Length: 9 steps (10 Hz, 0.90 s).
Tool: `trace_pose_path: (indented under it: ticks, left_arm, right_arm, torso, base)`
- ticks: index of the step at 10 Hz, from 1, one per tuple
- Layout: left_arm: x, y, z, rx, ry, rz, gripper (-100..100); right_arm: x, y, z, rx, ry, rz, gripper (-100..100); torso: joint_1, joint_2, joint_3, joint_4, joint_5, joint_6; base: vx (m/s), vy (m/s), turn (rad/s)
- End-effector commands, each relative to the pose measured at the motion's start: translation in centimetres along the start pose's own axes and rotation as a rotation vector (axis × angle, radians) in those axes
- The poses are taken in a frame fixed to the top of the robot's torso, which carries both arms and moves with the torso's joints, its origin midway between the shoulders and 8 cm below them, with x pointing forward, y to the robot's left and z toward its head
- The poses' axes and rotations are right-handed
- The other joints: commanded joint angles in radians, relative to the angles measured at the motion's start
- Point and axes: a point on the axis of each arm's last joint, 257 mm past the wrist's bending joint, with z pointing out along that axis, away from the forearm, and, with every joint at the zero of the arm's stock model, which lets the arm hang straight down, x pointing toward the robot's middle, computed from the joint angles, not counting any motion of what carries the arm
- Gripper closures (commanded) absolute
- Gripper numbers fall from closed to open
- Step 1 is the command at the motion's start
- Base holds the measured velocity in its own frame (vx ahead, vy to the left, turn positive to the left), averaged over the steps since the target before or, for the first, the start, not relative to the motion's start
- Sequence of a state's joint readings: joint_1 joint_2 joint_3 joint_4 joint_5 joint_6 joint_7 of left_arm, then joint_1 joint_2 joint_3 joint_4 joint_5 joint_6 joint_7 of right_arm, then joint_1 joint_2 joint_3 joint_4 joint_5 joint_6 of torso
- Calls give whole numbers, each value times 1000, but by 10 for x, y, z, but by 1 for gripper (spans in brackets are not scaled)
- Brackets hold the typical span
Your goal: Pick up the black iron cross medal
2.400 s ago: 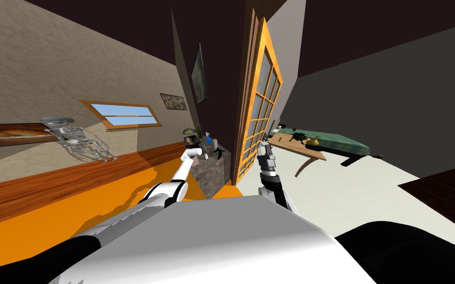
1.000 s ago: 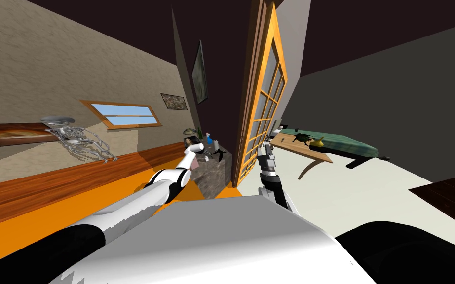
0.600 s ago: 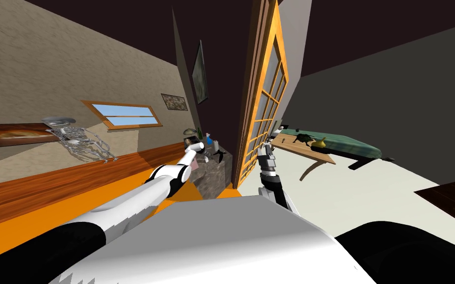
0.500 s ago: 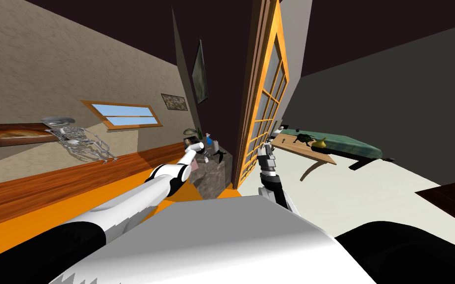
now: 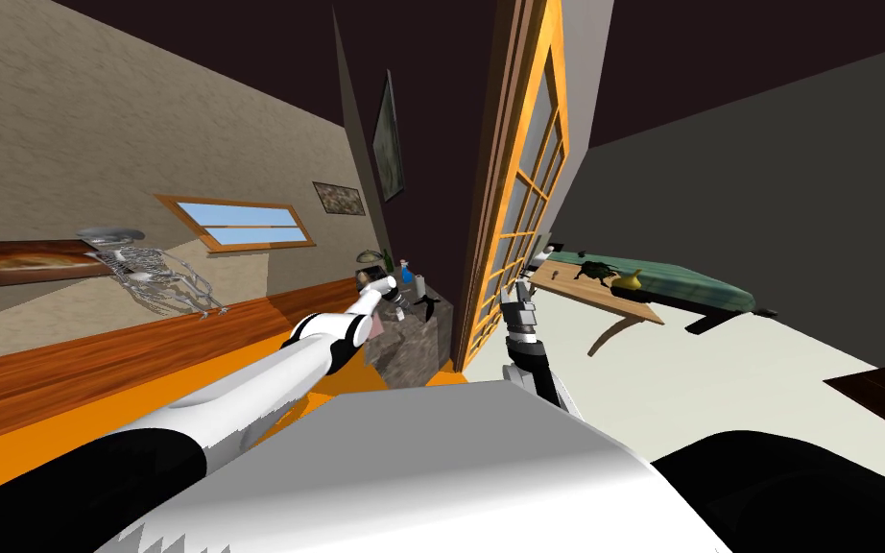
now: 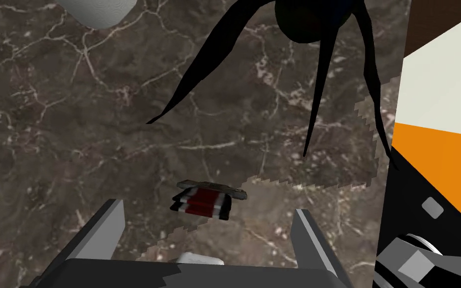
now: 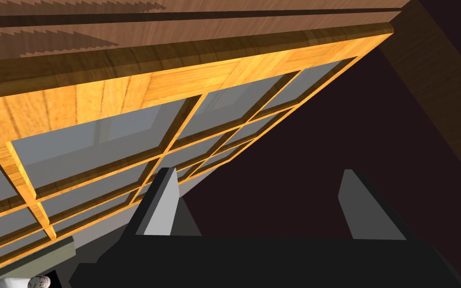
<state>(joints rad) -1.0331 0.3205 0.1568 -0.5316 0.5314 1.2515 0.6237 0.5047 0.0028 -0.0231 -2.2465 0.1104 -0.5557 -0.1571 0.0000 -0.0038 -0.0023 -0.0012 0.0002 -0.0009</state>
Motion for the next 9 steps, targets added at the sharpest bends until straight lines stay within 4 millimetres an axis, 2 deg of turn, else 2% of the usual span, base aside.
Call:
trace_pose_path:
  ticks: [1,4,5,6,7,9]
  left_arm:
    - [-7,12,2,-53,-22,-35,-100]
    - [-13,24,2,-108,-41,-73,-100]
    - [-12,21,2,-96,-36,-65,-100]
    - [-13,22,2,-99,-38,-67,0]
    - [0,35,12,-98,-34,-77,-100]
    - [5,40,18,-94,-37,-79,-100]
  right_arm:
    - [0,0,0,0,0,0,0]
    - [0,0,0,0,0,0,0]
    - [0,0,0,0,0,0,0]
    - [0,0,0,0,0,0,0]
    - [0,0,0,0,0,0,0]
    - [0,0,0,0,0,0,0]
  torso:
    - [0,0,0,0,0,0]
    - [-1,1,1,0,0,0]
    - [-1,3,1,0,0,0]
    - [0,3,2,1,0,0]
    - [0,4,2,1,0,0]
    - [1,6,3,1,0,0]
  base:
    - [77,11,15]
    - [40,-10,36]
    - [5,-7,12]
    - [0,0,0]
    - [-23,28,-83]
    - [-24,30,-87]
